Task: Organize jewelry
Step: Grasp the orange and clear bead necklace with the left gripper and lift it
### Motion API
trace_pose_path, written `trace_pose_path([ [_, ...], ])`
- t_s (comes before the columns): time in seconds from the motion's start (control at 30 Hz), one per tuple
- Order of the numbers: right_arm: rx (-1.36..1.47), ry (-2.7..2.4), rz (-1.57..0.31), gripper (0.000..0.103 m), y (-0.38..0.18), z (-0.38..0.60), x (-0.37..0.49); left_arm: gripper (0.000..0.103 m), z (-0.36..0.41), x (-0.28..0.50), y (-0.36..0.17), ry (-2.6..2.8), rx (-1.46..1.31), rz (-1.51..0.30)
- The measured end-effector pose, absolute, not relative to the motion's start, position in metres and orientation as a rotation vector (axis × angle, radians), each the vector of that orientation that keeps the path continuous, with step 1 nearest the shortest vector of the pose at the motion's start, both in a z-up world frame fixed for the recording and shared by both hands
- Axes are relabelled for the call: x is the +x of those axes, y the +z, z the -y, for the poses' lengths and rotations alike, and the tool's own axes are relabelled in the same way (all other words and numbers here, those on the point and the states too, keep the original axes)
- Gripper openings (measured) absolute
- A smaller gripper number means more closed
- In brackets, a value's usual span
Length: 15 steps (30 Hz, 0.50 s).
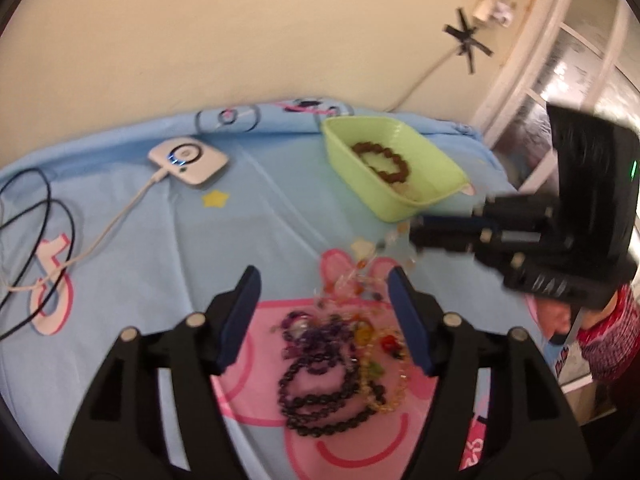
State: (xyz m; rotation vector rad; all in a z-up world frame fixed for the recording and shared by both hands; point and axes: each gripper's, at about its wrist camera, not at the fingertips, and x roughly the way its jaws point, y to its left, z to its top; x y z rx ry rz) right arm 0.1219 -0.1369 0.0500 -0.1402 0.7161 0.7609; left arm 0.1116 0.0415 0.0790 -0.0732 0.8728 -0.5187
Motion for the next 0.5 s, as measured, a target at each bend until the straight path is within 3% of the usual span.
trace_pose_path([
  [0.33, -0.088, 0.765, -0.593, 0.000, 0.113, 0.151, 0.095, 0.075, 0.010, 0.088, 0.092, -0.580, 0.038, -0.772],
  [0.5, -0.073, 0.771, -0.544, 0.000, 0.136, 0.157, 0.078, 0.075, 0.032, 0.089, 0.095, -0.599, 0.066, -0.744],
])
